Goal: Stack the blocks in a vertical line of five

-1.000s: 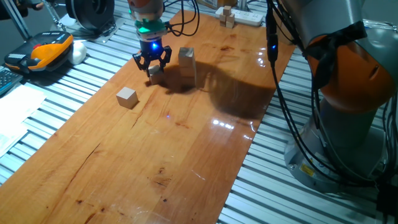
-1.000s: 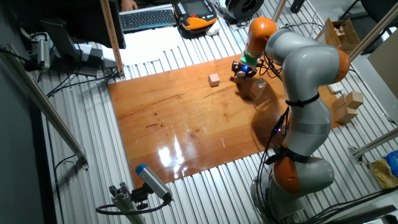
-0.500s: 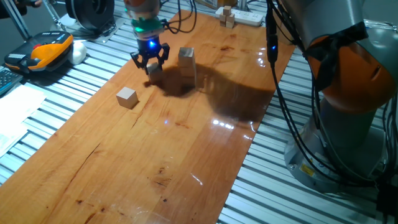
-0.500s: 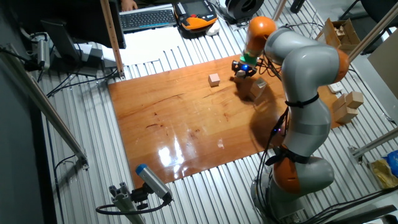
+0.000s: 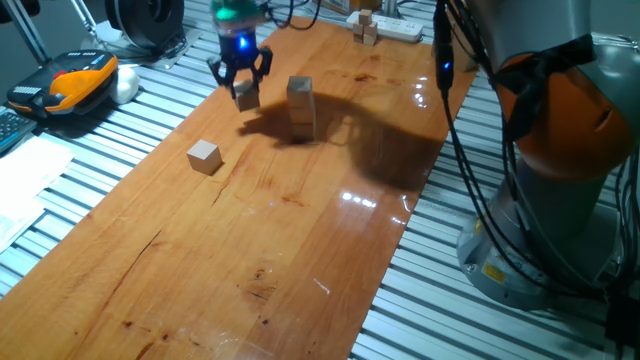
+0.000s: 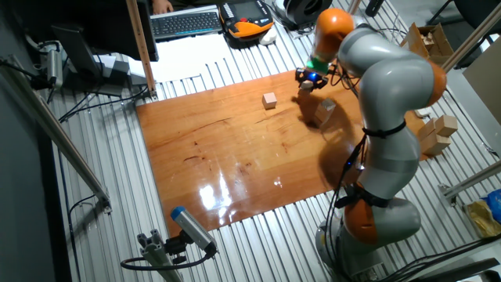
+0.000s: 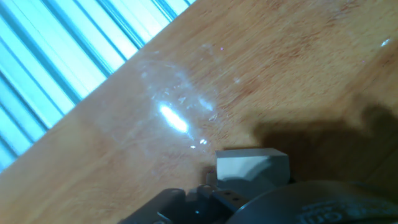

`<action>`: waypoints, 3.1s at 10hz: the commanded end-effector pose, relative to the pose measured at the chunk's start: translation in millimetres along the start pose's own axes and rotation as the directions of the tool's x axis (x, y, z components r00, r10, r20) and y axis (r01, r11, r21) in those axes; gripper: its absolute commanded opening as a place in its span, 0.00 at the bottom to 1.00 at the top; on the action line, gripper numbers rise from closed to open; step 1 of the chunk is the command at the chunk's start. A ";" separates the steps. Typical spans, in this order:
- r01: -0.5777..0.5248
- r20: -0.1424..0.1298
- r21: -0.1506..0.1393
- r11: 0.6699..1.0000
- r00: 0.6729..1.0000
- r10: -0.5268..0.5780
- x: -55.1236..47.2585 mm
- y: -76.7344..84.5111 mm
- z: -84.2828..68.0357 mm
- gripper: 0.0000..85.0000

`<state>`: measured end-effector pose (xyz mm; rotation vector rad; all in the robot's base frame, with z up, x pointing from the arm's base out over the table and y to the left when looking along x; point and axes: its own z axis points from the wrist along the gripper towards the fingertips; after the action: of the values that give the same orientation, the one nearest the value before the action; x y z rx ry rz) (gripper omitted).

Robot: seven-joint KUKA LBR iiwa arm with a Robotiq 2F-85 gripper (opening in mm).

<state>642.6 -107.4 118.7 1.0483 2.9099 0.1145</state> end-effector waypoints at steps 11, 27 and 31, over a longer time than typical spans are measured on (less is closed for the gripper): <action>0.026 0.009 0.028 0.999 1.000 -0.026 15.0 -5.8 -70.2 0.00; 0.060 0.020 0.057 0.997 0.998 -0.061 43.3 -28.4 -94.5 0.00; 0.010 0.001 0.039 0.999 1.000 -0.010 49.1 -36.7 -97.2 0.00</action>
<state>574.6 -109.6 211.5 1.0477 2.9248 0.0577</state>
